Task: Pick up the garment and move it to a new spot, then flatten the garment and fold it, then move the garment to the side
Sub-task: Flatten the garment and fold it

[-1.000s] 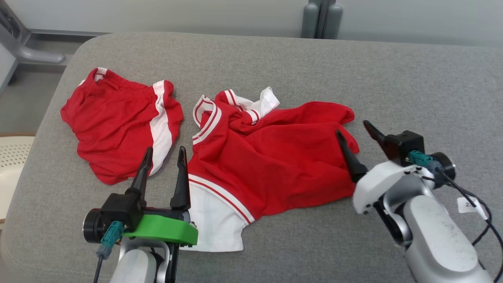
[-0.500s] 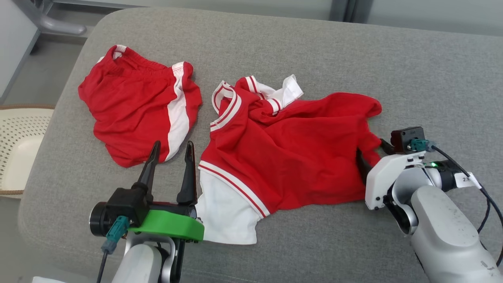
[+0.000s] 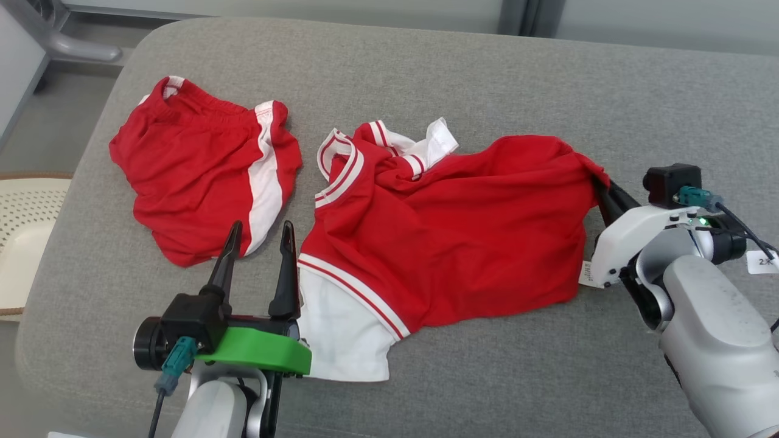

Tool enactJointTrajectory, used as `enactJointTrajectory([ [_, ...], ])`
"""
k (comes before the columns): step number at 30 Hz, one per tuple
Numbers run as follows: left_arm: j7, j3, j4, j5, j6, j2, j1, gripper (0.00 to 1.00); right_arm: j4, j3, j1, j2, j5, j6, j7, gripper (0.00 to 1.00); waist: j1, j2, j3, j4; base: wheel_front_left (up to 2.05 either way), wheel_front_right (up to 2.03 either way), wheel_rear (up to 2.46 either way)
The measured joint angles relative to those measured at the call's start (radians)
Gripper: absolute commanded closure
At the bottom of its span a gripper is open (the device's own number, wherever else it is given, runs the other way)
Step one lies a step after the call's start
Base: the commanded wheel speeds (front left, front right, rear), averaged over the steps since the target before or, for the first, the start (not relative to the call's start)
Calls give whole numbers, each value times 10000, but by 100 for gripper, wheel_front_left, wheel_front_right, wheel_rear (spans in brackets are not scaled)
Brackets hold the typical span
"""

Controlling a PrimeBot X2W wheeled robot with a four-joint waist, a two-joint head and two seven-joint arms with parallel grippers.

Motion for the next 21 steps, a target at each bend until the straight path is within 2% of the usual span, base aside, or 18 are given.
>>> enactJointTrajectory([
  [4, 0, 44, 35, 61, -27, 0, 93, 0, -454, -453, -1, -309, 36, 0, -412, 100, 0, 0, -137, -279, 0, 0, 0],
  [9, 0, 65, 56, 77, -38, 0, 271, 0, -1398, -1264, -2, -780, -297, 2, -391, 100, 0, 0, -321, -591, 0, 0, 0],
  [17, 0, -86, -54, 29, -40, 0, 283, 0, -3521, -2583, -279, -1444, -1348, 0, 1139, 100, 0, 0, -365, -764, 0, 0, 0],
  [21, 0, -222, -107, -75, -40, 0, 241, 0, -3630, -2522, -698, -1411, -1808, 2, 1898, 100, 0, 0, -162, -658, 0, 0, 0],
])
